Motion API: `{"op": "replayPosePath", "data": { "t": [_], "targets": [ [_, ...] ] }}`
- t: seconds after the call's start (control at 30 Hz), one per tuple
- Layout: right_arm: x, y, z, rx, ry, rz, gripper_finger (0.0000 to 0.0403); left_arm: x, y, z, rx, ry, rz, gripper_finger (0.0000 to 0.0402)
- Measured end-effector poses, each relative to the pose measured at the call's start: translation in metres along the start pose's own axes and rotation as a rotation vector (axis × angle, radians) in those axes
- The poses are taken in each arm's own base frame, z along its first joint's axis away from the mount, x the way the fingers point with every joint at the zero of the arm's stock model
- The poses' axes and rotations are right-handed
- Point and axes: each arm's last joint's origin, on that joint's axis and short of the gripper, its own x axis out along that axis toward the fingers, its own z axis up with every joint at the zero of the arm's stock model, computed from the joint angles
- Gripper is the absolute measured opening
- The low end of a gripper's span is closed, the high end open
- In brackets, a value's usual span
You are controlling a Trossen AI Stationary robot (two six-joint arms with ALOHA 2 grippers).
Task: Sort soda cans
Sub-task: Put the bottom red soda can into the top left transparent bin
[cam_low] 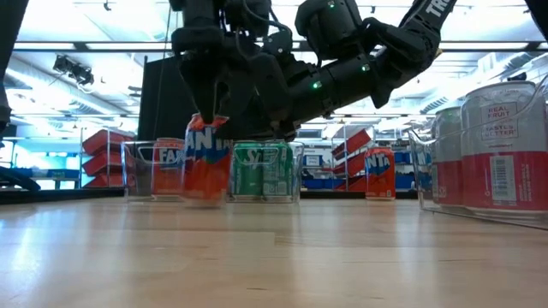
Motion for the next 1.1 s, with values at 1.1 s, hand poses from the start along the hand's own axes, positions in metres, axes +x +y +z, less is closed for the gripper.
{"op": "replayPosePath", "data": {
  "t": [1.1],
  "targets": [
    [-0.026,0.02,0.022,-0.024,0.062,0.049,0.0001,-0.122,0.173,-0.03,-0.551,-0.255,0.316,0.025]
  ]
}}
